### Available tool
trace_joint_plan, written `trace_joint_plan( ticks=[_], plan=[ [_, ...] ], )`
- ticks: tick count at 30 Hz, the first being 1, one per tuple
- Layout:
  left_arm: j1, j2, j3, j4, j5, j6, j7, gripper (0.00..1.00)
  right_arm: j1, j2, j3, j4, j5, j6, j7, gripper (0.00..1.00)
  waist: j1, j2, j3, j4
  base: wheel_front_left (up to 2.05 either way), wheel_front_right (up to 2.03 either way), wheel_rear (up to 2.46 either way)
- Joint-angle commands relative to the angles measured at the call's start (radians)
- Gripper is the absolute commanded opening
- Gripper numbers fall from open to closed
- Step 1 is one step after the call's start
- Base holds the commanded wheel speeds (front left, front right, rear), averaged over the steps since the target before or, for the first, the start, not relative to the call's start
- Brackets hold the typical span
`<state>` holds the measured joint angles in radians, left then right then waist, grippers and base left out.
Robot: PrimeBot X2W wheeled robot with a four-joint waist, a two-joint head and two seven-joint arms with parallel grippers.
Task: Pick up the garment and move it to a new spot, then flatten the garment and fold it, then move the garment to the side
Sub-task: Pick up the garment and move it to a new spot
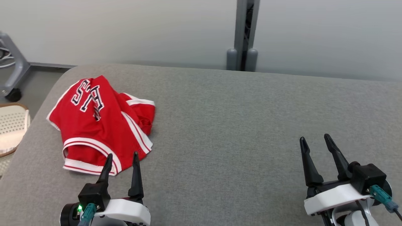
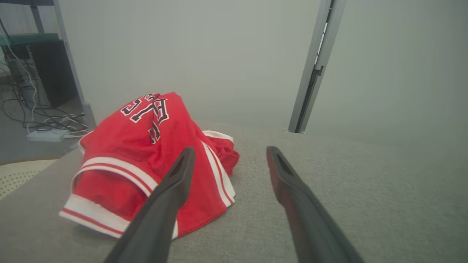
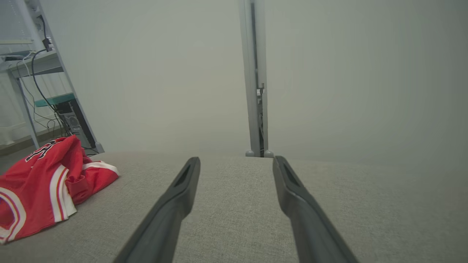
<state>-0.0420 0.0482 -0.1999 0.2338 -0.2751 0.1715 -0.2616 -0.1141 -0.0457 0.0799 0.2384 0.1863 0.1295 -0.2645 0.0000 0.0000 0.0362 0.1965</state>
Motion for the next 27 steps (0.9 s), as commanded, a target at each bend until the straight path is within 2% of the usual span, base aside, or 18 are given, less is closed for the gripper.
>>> trace_joint_plan(
  ticks=[1,15,21,27],
  plan=[
    [0.008,0.004,0.006,0.0,-0.003,-0.003,-0.004,1.0,0.008,-0.009,0.004,-0.006,0.003,0.002,-0.001,1.0,0.0,0.0,-0.002,0.05,0.0,0.0,0.0],
    [0.037,0.004,0.016,0.008,0.005,-0.017,-0.004,1.0,0.036,-0.009,0.039,-0.002,0.016,0.002,-0.001,1.0,0.0,0.0,-0.044,0.235,0.0,0.0,0.0],
    [0.052,0.004,0.02,0.006,0.015,-0.02,-0.004,1.0,0.037,-0.009,0.048,0.005,0.018,0.002,-0.001,1.0,0.0,0.0,-0.057,0.274,0.0,0.0,0.0],
    [0.053,0.004,0.024,0.003,0.021,-0.018,-0.004,1.0,0.034,-0.009,0.055,0.011,0.021,0.002,-0.002,1.0,0.0,0.0,-0.062,0.284,0.0,0.0,0.0]
  ],
)
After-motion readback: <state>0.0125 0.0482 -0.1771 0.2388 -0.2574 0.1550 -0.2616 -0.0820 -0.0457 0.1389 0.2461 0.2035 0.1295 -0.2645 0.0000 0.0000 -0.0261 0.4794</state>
